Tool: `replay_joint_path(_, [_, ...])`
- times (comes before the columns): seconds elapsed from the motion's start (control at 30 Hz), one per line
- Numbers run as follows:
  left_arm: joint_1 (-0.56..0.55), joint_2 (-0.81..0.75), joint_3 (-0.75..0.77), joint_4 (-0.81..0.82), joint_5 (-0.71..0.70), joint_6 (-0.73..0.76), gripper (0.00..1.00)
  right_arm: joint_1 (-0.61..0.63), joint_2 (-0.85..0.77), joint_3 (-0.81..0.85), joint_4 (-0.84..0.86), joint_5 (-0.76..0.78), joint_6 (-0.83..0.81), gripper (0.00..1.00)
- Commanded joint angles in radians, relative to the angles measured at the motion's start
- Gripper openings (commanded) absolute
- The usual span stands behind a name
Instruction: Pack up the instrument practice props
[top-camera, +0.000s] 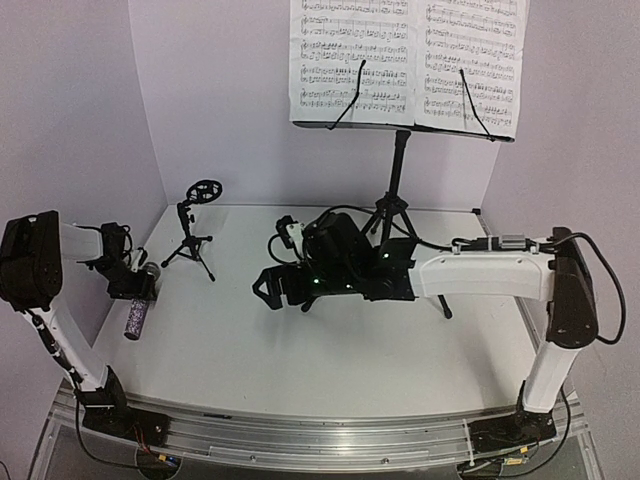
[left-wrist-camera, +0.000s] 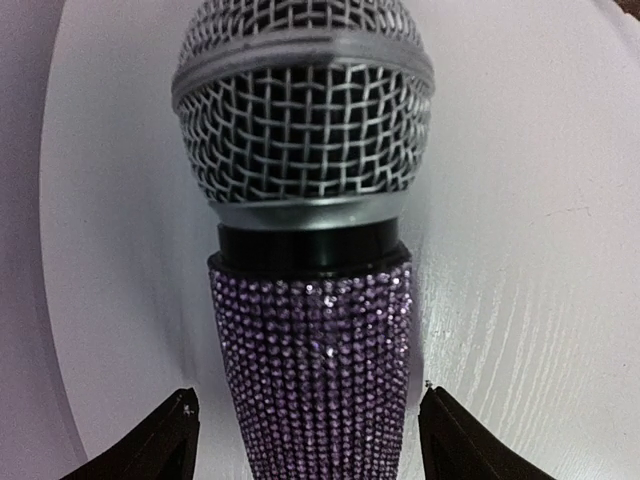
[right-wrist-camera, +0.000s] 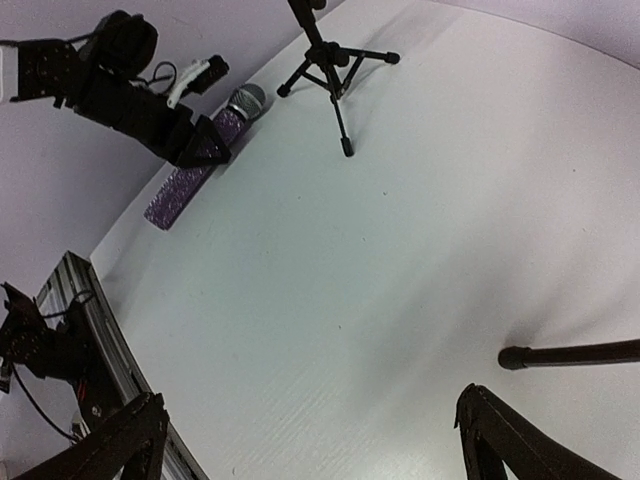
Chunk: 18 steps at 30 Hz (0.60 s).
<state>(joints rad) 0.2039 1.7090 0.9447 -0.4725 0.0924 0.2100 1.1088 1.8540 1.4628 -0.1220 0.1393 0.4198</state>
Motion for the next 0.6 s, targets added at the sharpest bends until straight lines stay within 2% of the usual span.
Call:
replay_joint_path(0.0, [0.006, -0.167, 0.026, 0.008, -0.019, 0.047, 0.76, -0.012, -0.119, -0.005, -0.313, 0.030, -0.152, 0.98])
replay_joint_path(0.17, [0.004, -0.394, 0.026, 0.025, 0.036, 0.129, 0.78, -0.110, -0.317, -0.213, -0.447, 0.094, -0.153, 0.94])
replay_joint_path(0.27, [0.001, -0.559, 0.019, 0.011, 0.193, 0.213, 0.75, -0.211, -0.439, -0.316, -0.482, 0.109, -0.115, 0.89])
replay_joint_path(0.37, [-0.036, -0.733, 0.028, -0.025, 0.372, 0.285, 0.70, -0.287, -0.496, -0.352, -0.513, 0.138, -0.134, 0.88])
replay_joint_path(0.47, [-0.186, -0.836, 0.051, -0.049, 0.465, 0.339, 0.69, -0.402, -0.490, -0.349, -0.561, 0.106, -0.164, 0.88])
replay_joint_path(0.57, [-0.413, -0.788, 0.114, -0.090, 0.386, 0.278, 0.67, -0.521, -0.469, -0.329, -0.560, 0.072, -0.205, 0.85])
